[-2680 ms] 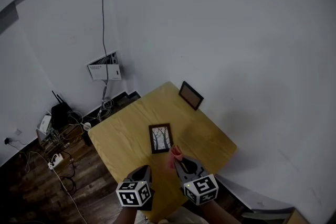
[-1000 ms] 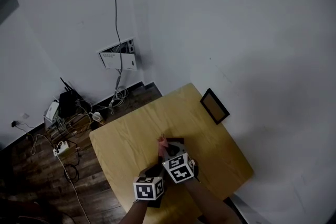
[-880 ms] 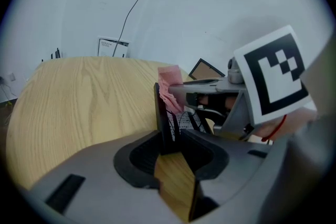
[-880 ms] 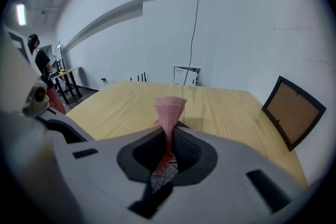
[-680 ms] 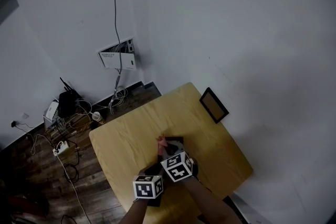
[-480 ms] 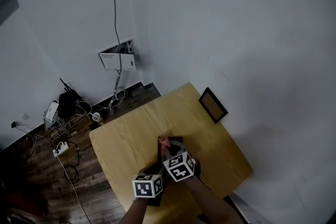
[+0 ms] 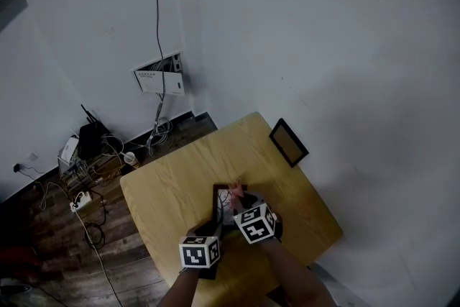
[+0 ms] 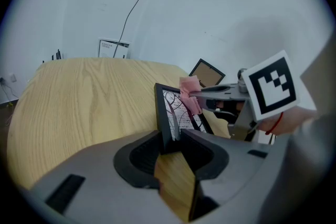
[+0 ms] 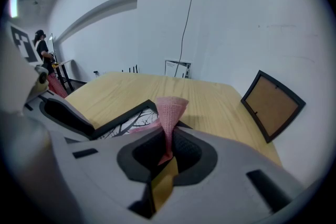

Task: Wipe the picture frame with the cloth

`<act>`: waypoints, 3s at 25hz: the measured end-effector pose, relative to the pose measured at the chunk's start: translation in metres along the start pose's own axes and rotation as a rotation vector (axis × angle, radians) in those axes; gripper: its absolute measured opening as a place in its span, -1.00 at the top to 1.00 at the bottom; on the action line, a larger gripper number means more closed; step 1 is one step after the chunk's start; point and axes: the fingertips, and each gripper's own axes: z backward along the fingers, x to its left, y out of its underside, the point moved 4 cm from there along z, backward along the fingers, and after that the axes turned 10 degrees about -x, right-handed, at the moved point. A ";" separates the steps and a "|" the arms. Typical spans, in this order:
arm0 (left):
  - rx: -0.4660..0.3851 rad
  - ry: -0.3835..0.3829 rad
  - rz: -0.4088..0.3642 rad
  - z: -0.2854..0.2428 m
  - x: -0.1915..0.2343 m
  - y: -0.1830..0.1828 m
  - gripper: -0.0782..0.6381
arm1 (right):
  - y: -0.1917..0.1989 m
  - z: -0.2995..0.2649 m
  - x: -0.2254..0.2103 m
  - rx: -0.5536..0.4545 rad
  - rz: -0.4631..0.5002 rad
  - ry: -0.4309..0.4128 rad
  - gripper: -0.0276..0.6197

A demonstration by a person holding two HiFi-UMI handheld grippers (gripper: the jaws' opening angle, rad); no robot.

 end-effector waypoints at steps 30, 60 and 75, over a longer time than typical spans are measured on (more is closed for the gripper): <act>-0.008 -0.012 -0.019 0.000 -0.001 0.001 0.46 | -0.013 0.022 0.064 -0.138 -0.146 -0.191 0.86; -0.016 -0.028 -0.016 0.000 -0.001 0.001 0.46 | 0.027 0.031 0.032 0.035 -0.111 -0.116 0.86; -0.052 -0.037 0.022 0.007 0.004 0.002 0.46 | 0.018 0.068 0.038 -0.116 -0.165 -0.011 0.86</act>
